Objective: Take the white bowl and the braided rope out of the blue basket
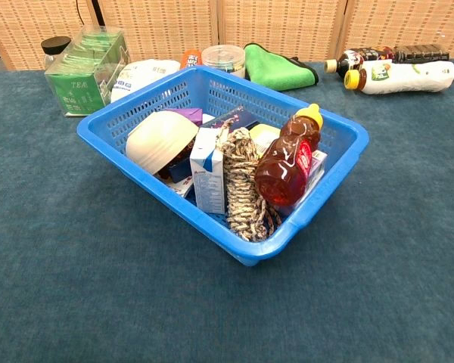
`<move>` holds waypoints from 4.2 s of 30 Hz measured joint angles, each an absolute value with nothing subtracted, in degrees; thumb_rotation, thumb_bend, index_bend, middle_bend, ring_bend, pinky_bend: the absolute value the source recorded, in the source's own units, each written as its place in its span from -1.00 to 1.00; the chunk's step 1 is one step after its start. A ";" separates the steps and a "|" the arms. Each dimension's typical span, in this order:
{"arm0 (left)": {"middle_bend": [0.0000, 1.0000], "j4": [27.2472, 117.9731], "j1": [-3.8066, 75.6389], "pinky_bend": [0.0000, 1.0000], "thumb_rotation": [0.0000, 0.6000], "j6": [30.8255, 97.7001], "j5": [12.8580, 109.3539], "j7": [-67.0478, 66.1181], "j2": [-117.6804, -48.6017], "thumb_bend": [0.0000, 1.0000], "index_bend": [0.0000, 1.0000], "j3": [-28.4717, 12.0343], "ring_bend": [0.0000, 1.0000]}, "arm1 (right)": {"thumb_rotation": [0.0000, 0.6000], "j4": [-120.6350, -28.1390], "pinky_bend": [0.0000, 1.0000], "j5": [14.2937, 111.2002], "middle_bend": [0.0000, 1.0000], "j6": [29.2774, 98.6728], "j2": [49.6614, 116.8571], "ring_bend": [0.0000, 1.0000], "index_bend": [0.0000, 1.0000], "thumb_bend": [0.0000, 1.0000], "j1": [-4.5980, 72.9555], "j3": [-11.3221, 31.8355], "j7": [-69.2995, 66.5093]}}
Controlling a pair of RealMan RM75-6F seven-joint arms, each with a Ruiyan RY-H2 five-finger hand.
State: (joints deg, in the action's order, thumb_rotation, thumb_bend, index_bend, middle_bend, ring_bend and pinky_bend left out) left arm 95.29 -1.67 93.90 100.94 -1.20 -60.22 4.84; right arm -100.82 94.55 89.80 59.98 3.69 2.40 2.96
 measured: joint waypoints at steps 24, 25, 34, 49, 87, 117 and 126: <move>-1.00 102.65 10.21 -1.00 1.00 84.32 105.11 0.90 -55.40 -0.97 -1.00 0.36 -1.00 | 1.00 -100.73 -1.00 92.75 -1.00 87.99 60.29 -1.00 -1.00 -1.00 4.41 2.92 3.74; -1.00 104.07 11.63 -1.00 1.00 82.35 104.89 0.56 -54.95 -0.97 -1.00 -0.31 -1.00 | 1.00 -100.63 -1.00 92.33 -1.00 87.68 60.35 -1.00 -1.00 -1.00 4.55 3.04 3.74; -1.00 113.37 23.82 -1.00 1.00 64.08 94.71 -9.93 -55.09 -0.97 -1.00 -6.86 -1.00 | 1.00 -99.79 -1.00 88.94 -1.00 85.68 60.38 -1.00 -1.00 -1.00 5.48 4.28 2.62; -1.00 110.96 45.13 -1.00 1.00 48.68 60.10 -32.66 -70.82 -0.97 -1.00 -14.50 -1.00 | 1.00 -98.14 -1.00 83.37 -1.00 82.32 60.59 -1.00 -1.00 -1.00 6.85 6.00 1.66; -1.00 102.99 59.47 -1.00 1.00 45.96 37.89 -32.70 -75.28 -0.97 -1.00 -8.15 -1.00 | 1.00 -97.38 -1.00 81.58 -1.00 81.75 60.90 -1.00 -1.00 -1.00 7.37 6.61 1.51; -0.41 99.58 63.45 -0.15 1.00 51.03 33.16 -33.81 -79.17 -0.52 -0.46 -4.26 -0.36 | 1.00 -97.42 -1.00 81.93 -1.00 81.79 60.73 -1.00 -1.00 -1.00 7.47 6.51 0.36; -0.41 103.73 62.00 -0.14 1.00 53.61 37.63 -31.16 -76.07 -0.52 -0.46 -6.00 -0.37 | 1.00 -97.54 -1.00 82.10 -1.00 81.95 60.64 -1.00 -1.00 -1.00 7.41 6.44 0.21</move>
State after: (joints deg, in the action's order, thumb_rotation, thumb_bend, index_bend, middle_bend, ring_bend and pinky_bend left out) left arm 103.73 62.00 53.61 37.63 -31.16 -76.07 -6.00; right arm -97.54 82.10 81.95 60.64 7.41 6.44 0.21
